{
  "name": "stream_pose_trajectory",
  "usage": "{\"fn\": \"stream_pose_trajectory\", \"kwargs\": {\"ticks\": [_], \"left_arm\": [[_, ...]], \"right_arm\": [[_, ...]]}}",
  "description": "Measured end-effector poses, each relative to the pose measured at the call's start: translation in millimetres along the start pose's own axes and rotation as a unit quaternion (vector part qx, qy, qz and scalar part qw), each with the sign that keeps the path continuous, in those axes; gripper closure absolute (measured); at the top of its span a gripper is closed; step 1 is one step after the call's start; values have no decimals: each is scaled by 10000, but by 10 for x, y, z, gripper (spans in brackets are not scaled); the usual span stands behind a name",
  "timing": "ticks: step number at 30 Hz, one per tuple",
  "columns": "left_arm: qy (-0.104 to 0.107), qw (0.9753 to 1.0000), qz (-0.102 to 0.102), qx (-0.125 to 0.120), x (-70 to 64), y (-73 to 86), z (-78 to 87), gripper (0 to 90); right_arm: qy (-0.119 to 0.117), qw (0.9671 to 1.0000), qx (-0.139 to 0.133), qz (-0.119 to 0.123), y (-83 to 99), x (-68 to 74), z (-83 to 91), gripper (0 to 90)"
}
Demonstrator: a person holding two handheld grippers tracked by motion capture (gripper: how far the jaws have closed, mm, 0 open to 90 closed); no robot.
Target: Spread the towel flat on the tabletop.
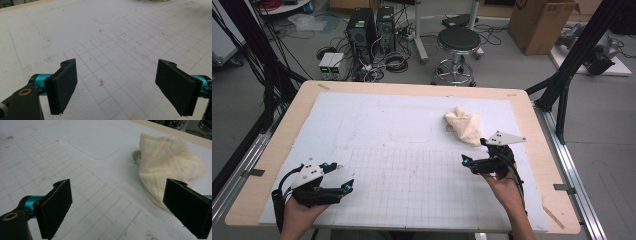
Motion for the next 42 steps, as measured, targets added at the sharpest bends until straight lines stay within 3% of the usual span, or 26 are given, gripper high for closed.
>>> {"fn": "stream_pose_trajectory", "kwargs": {"ticks": [13, 18, 25, 32, 36, 39, 42], "left_arm": [[1, 10000, 38, -14, 19, -5, -1, 183], [10, 10000, 56, -6, 12, 3, -3, 183], [-12, 10000, 72, -7, 25, 5, -4, 183], [3, 10000, 65, 15, 18, 14, -3, 184], [-6, 10000, 44, 31, 18, 17, -8, 184], [1, 10000, 61, 41, 19, 17, -15, 184], [-1, 10000, 60, 39, 23, 18, -14, 185]], "right_arm": [[98, 9996, 255, 20, -407, -300, -173, 166], [99, 9992, 396, -19, -460, -373, -272, 214], [284, 9968, 738, -128, -326, -513, -551, 245], [563, 9925, 1005, -403, -170, -670, -797, 343], [556, 9913, 1031, -596, -115, -688, -903, 396], [531, 9910, 1059, -629, -86, -685, -963, 409], [632, 9884, 1239, -614, -11, -689, -1047, 448]]}}
Point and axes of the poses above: each handheld gripper's, and its own axes: z roughly backward along the jaws, y roughly out of its underside, x roughly to its left, the point moved 9 cm from there along -z, roughly forward along the jaws, and after that the axes turned 2 degrees about x, right-handed, at the moved point
